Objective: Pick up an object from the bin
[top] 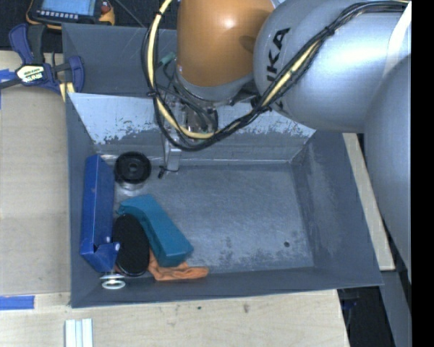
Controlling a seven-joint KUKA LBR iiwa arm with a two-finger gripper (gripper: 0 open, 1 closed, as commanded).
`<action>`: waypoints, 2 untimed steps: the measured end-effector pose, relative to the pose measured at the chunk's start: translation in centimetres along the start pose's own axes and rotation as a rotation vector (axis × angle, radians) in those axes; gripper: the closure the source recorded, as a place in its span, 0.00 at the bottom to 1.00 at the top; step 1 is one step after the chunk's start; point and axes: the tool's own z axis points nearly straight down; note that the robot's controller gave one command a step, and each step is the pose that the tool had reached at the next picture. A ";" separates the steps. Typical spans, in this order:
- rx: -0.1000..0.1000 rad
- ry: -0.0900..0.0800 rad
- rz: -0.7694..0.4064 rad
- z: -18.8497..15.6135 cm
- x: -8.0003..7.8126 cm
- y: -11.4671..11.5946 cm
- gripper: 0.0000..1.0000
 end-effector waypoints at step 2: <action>0.001 0.006 0.022 14.2 -0.1 1.2 0.00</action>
Offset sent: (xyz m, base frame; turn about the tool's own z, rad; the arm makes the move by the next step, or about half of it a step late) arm 0.0054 0.0192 -0.0800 0.0402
